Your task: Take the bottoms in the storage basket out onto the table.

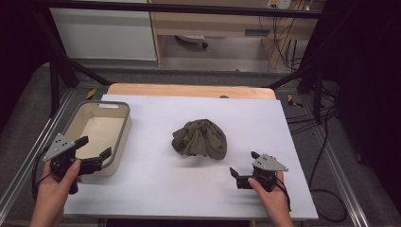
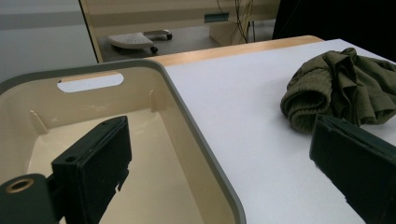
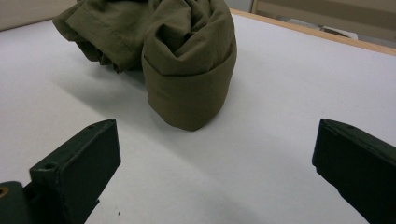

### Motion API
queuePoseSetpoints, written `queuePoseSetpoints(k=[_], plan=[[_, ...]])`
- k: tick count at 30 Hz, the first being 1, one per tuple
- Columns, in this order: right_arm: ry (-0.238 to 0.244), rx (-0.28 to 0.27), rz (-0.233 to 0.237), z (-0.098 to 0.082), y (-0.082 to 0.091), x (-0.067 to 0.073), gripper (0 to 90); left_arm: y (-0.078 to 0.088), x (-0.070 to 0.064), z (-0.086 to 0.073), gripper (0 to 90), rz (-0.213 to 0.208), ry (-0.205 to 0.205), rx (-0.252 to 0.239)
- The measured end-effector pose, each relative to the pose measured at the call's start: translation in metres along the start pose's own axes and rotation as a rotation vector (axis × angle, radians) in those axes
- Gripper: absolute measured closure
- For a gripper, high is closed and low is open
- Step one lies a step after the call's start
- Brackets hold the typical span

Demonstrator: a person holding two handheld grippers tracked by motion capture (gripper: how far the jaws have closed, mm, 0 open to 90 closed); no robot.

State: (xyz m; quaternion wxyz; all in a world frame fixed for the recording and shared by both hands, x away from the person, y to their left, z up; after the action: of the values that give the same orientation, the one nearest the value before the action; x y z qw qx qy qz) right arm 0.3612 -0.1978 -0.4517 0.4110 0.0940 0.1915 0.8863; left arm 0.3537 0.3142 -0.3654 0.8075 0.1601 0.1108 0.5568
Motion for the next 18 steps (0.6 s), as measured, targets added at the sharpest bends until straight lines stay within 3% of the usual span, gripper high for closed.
queuePoseSetpoints(k=[18], plan=[[0.006, 0.007, 0.003, -0.001, -0.001, 0.000, 1.7, -0.013, -0.008, -0.010, 5.5, -0.008, -0.039, 0.040]])
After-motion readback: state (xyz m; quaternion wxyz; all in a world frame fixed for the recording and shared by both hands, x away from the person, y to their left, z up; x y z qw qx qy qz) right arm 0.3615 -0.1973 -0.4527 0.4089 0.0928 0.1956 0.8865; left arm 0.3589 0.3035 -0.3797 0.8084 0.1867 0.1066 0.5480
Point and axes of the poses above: each handheld gripper's, and its own axes: y roughly backward along the jaws, z roughly out of its top, x roughly to its left, the point moved 3 cm from there along -y, roughly forward along the jaws, and after that the axes turned 6 degrees about z, right-handed, at the moved point
